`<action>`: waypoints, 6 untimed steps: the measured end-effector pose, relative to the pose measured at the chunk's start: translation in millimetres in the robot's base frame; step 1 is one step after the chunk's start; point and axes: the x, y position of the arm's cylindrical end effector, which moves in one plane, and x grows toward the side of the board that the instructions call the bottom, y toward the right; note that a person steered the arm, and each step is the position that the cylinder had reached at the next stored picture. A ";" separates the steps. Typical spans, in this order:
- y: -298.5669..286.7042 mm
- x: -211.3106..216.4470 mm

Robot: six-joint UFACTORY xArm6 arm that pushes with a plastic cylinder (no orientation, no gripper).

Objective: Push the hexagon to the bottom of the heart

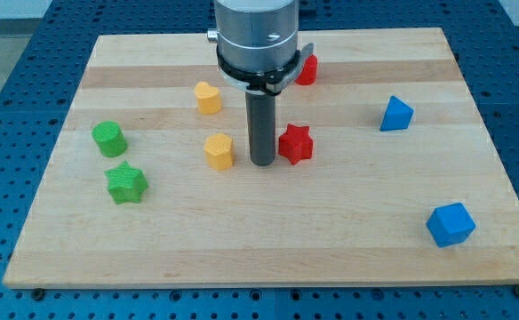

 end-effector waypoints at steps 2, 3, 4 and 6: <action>-31.7 42.3; -39.4 42.2; -57.1 4.2; -78.5 -77.0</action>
